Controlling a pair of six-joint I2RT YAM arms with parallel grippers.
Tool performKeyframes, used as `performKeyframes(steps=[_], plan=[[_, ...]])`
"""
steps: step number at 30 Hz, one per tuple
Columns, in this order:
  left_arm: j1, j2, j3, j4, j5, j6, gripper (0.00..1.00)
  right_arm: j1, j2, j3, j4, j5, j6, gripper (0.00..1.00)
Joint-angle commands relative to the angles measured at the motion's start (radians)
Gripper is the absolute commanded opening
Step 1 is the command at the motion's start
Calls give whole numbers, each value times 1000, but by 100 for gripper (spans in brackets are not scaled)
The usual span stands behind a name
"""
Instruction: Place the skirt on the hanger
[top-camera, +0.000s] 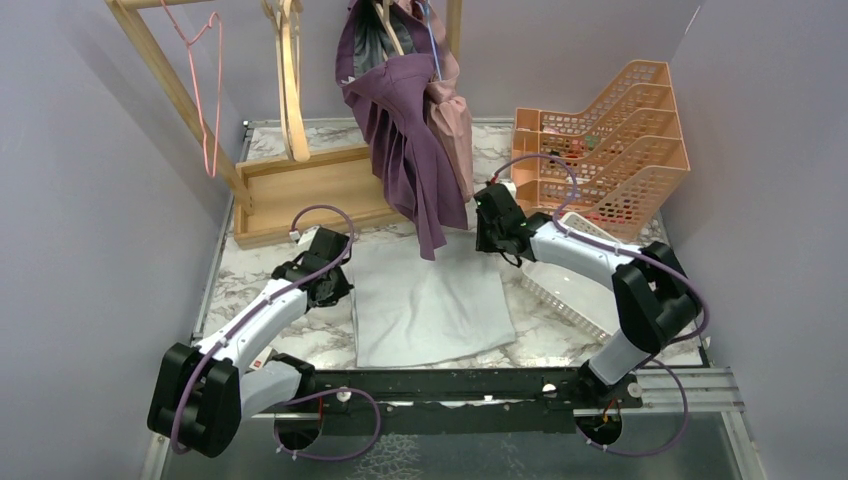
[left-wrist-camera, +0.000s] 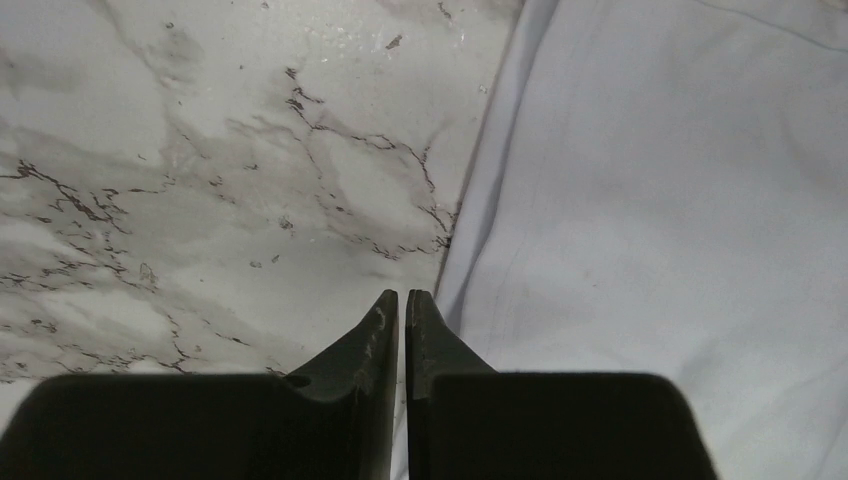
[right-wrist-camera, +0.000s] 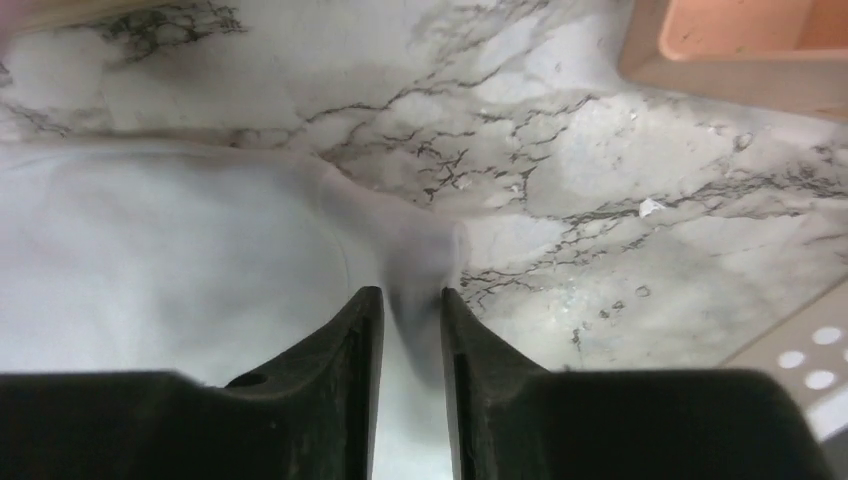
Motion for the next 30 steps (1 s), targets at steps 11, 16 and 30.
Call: performKeyframes(steps=[11, 16, 30], plan=[[16, -9, -2, 89, 243, 70, 39, 2, -171, -139, -82, -231, 97, 45], [19, 48, -22, 128, 293, 65, 33, 2, -161, -223, -23, -332, 150, 41], [24, 87, -23, 84, 260, 60, 34, 2, -72, -226, -53, -285, 161, 41]])
